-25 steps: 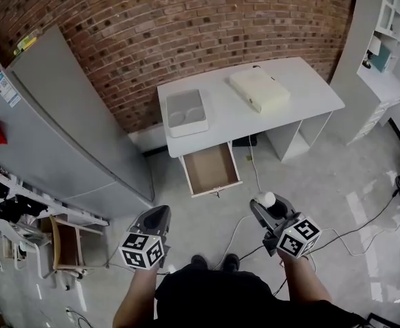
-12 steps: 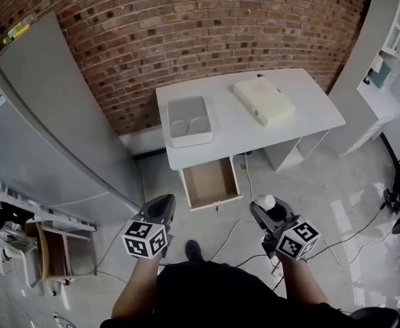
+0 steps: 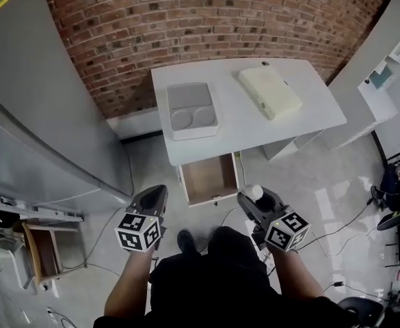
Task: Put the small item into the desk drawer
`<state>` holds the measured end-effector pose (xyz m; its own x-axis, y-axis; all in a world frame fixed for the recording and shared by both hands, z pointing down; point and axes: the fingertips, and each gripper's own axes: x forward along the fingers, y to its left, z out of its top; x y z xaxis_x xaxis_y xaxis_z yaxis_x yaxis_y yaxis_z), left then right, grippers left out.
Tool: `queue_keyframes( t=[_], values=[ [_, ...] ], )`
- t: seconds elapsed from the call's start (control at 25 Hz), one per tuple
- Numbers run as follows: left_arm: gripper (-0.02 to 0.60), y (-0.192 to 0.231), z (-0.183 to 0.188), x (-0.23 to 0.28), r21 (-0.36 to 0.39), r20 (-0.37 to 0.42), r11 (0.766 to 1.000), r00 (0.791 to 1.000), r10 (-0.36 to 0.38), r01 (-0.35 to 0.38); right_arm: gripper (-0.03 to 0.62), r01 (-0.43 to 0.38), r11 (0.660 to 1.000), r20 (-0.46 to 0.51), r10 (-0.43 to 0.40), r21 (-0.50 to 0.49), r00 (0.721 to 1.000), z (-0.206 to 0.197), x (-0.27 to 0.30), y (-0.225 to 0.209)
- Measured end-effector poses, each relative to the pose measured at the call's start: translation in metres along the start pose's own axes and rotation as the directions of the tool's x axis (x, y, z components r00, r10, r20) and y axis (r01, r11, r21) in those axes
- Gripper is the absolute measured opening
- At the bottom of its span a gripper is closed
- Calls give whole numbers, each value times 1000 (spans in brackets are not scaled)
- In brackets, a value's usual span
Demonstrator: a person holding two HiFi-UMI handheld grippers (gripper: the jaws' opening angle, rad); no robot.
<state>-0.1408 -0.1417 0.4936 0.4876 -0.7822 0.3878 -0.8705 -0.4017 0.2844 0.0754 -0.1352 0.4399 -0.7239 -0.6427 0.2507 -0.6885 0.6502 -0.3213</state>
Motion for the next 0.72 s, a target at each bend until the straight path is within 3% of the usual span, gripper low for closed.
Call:
queue_keyframes(
  t=[0.32,0.48,0.72],
  values=[
    [11,12,-30,41,-88,-85,995,996,38,-45,172,-55,997,-84,59,45,995,-20,50,-44],
    [11,10,-42,68,-78,-145,996,989,34,-46,172,-91,993,-118,99,70,988,-31,74,-60],
    [11,11,-60,103,-120,-178,991,984,30,-52,172,-137,981,-248,167,134,954,-84,95,-65]
  ],
)
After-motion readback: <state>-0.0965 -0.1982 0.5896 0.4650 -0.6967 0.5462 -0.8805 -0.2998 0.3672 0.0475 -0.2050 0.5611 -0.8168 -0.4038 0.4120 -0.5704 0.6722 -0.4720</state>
